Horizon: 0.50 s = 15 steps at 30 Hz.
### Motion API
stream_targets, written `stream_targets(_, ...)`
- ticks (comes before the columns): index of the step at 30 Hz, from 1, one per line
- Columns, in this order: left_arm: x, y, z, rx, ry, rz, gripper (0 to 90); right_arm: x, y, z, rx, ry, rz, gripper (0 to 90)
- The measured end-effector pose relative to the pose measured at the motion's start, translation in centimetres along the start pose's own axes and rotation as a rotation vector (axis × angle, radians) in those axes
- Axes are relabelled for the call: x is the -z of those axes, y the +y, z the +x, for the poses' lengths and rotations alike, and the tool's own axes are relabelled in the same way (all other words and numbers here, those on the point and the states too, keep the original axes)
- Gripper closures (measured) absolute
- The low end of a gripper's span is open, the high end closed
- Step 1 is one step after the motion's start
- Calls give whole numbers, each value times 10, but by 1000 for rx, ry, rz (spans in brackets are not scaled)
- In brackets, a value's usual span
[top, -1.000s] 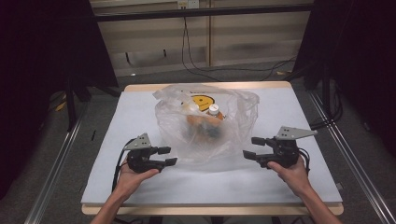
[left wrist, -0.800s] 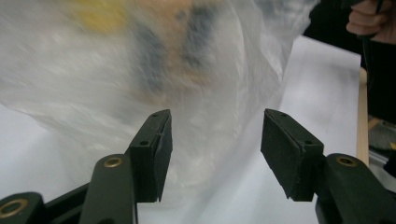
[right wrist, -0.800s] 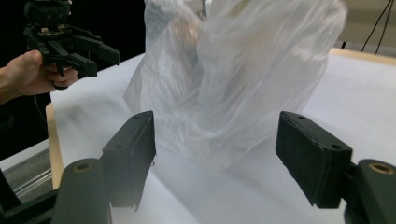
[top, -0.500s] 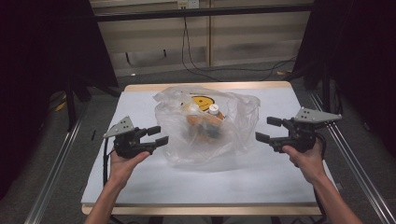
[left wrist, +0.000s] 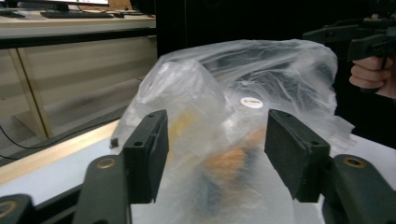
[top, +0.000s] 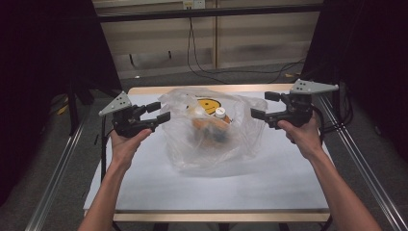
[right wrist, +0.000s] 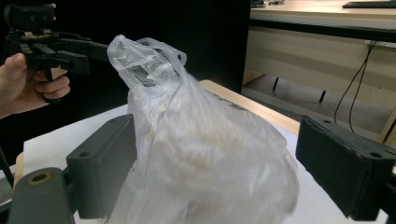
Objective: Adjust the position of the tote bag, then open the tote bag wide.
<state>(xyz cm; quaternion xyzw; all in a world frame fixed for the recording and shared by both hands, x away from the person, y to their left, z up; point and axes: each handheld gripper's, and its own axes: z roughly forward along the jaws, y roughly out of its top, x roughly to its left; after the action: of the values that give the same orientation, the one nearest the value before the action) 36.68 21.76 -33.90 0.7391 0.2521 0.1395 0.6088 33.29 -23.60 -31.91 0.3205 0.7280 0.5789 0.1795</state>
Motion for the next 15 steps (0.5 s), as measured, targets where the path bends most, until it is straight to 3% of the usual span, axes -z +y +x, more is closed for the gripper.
stream_targets(3, -10, 2, 3, 0, -8, -11, 359, -10, 5, -2, 8, 0, 14, 125)
stream_targets(4, -20, 1, 4, -10, -8, 20, 344, -20, 8, -4, 7, 12, 30, 137)
stream_targets(9, -36, 1, 5, -19, -19, 47, 338, -39, 6, 0, 19, 57, 54, 184)
stream_targets(11, -41, 0, 10, -8, 0, 51, 347, -43, 5, 2, 22, 60, 65, 199)
stream_targets(12, -46, -1, 16, 14, 4, 49, 347, -47, 3, 3, 19, 61, 75, 273)
stream_targets(14, -51, -3, 18, 16, 8, 54, 355, -50, 2, 3, 3, 76, 73, 446)
stream_targets(15, -51, -3, 18, 16, 8, 54, 372, -50, 2, 3, 3, 76, 73, 446)
